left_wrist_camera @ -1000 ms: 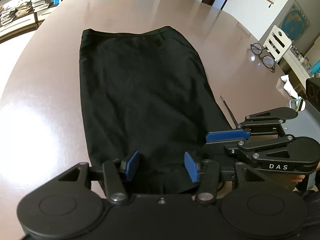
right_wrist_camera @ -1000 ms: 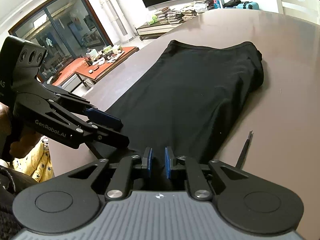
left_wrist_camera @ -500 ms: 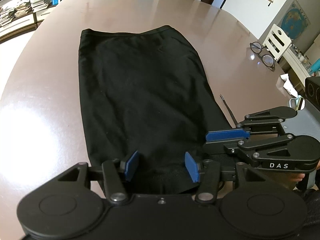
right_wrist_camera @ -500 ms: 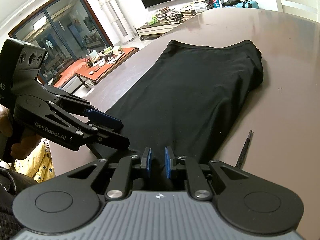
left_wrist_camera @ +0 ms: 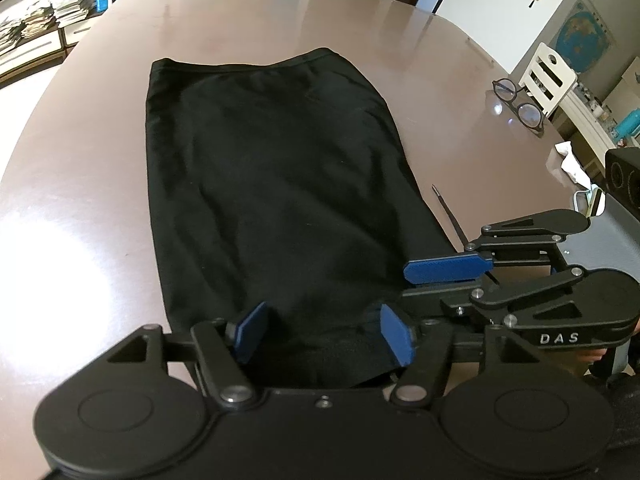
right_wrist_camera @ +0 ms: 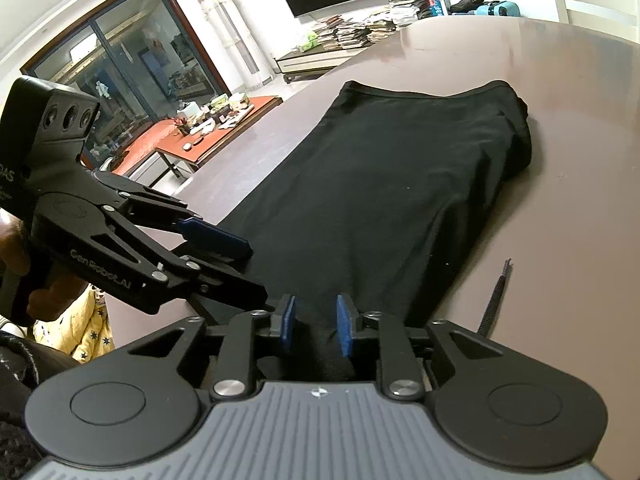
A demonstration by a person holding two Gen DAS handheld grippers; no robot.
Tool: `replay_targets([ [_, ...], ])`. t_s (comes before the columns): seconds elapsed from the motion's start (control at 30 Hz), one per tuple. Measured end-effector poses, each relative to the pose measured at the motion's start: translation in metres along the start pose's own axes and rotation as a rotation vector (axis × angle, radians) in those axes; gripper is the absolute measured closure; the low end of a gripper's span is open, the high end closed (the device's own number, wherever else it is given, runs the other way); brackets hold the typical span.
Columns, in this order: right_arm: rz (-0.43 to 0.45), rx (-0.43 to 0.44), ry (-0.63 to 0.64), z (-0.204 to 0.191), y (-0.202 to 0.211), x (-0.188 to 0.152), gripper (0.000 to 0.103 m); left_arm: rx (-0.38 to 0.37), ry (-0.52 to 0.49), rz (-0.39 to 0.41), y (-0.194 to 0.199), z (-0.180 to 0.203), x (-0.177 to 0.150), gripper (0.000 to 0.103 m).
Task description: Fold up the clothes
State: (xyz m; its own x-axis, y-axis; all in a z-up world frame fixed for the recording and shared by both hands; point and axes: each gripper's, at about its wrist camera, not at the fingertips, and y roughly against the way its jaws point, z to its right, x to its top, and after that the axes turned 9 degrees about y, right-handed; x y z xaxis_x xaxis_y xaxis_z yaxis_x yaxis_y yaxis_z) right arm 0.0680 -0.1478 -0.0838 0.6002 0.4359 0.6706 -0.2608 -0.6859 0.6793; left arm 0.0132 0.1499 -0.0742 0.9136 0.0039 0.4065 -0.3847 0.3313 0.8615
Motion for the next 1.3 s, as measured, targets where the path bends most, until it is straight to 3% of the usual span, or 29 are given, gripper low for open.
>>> replay_targets([
  [0.33, -0.004, -0.014, -0.009, -0.002, 0.001, 0.002, 0.077, 0.011, -0.003, -0.002, 0.001, 0.003, 0.000, 0.040],
  [0.4, 0.007, -0.061, -0.020, -0.002, 0.004, 0.006, 0.078, 0.039, -0.008, -0.002, 0.004, 0.008, 0.005, 0.040],
  [0.5, 0.026, -0.136, 0.014, -0.003, 0.001, 0.015, 0.090, 0.048, -0.020, 0.032, 0.006, 0.014, 0.012, 0.040],
  [0.63, 0.032, -0.233, 0.069, -0.003, -0.008, 0.027, 0.090, 0.087, -0.021, 0.007, -0.006, 0.014, 0.015, 0.041],
  [0.83, -0.012, -0.280, 0.161, -0.010, -0.017, 0.024, 0.090, 0.087, -0.035, 0.000, -0.006, 0.012, 0.010, 0.040],
  [0.97, -0.022, -0.277, 0.160, -0.007, -0.015, 0.022, 0.093, 0.083, -0.059, -0.014, -0.005, 0.010, 0.012, 0.042],
  [1.2, 0.033, -0.302, 0.112, 0.005, -0.023, 0.052, 0.092, 0.107, -0.024, 0.059, -0.010, 0.000, 0.041, 0.045],
  [1.3, 0.037, -0.292, 0.100, 0.017, -0.036, 0.065, 0.092, 0.121, -0.047, 0.050, -0.020, 0.001, 0.048, 0.045],
])
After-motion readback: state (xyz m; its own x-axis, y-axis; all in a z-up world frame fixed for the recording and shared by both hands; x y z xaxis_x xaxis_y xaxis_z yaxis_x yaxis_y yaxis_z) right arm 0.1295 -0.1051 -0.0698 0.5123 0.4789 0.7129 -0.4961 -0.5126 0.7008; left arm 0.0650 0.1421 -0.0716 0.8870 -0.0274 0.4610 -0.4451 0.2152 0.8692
